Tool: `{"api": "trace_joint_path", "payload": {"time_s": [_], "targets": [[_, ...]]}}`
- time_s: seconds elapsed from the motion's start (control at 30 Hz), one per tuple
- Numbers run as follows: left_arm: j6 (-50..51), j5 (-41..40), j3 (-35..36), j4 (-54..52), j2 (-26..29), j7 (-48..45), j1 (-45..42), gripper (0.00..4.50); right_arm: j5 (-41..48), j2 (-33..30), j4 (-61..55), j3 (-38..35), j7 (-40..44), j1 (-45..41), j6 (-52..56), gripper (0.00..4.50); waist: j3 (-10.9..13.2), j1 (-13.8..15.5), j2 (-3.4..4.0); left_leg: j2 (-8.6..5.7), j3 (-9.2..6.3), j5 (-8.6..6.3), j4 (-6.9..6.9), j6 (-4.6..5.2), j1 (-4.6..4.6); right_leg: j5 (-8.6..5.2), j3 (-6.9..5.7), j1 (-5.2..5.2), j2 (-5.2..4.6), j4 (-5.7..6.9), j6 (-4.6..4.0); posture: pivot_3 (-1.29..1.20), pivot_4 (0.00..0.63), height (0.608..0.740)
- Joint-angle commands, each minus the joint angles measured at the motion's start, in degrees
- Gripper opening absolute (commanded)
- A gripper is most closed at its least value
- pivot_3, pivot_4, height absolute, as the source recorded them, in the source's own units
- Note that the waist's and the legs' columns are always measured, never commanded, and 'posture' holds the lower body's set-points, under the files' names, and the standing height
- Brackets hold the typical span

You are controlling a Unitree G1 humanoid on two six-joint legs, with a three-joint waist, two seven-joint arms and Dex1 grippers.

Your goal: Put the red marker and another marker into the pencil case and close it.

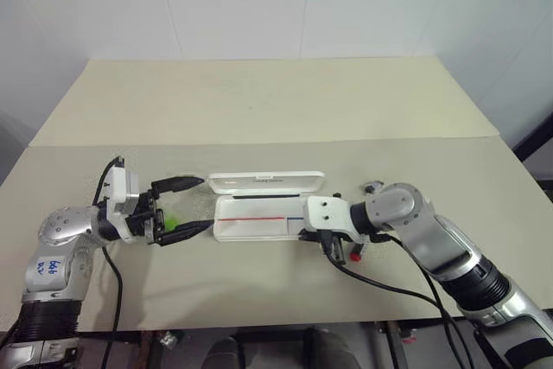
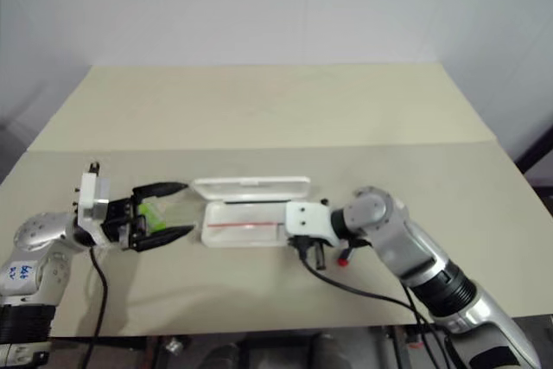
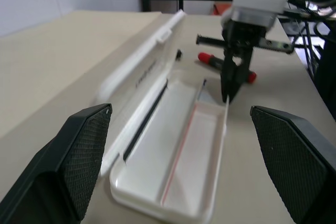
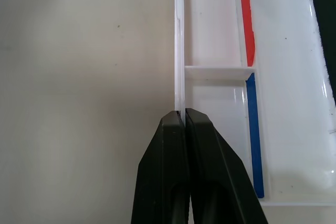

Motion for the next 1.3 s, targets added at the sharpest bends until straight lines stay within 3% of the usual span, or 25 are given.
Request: {"api": "trace_joint_path", "payload": {"time_s": [0.03,0.47,0.9,1.0,1.3], "targets": [[-1.4,-0.5,1.2,-1.7,1.1,-2.1,0.9,4.5,1.1,-1.4,-1.9,-0.7,0.7,0.4,-1.1,0.03,0.0,0.0,0.0,0.0,0.0,-0.01,0.0,0.01,0.0,0.0,0.0,0.02,-0.01,-0.03,0.0,0.0,0.15,0.74],[-1.4,-2.7,2.6,-2.4,3.1,-7.3,4.3,4.5,3.1,-3.9,-0.6,-3.4,-0.2,1.7,-1.6,0.03,0.0,0.0,0.0,0.02,0.02,-0.18,-0.01,0.1,0.0,0.02,-0.03,0.17,-0.01,-0.35,0.03,0.0,0.15,0.74],[-1.7,-1.3,1.1,-2.2,1.9,-5.7,2.8,4.5,4.0,-5.5,0.7,-4.5,-0.2,2.1,-4.0,0.03,0.0,0.0,0.0,0.02,0.03,-0.2,0.02,0.11,0.0,0.02,-0.03,0.19,-0.03,-0.41,0.03,0.0,0.15,0.74],[-1.5,-1.4,0.9,-2.3,1.7,-5.4,2.4,4.5,4.5,-5.6,0.8,-4.4,0.0,2.1,-4.6,0.71,0.0,0.0,0.0,0.03,0.03,-0.2,0.02,0.11,0.0,0.02,-0.03,0.2,-0.02,-0.4,0.03,0.0,0.15,0.74],[-1.5,-1.4,0.4,-2.3,1.5,-4.8,1.9,4.5,5.6,-7.3,1.1,-4.9,1.0,3.0,-6.7,3.84,0.0,0.0,0.0,0.03,0.04,-0.2,0.03,0.11,0.0,0.03,-0.02,0.2,-0.01,-0.41,0.04,0.0,0.15,0.74]]}}
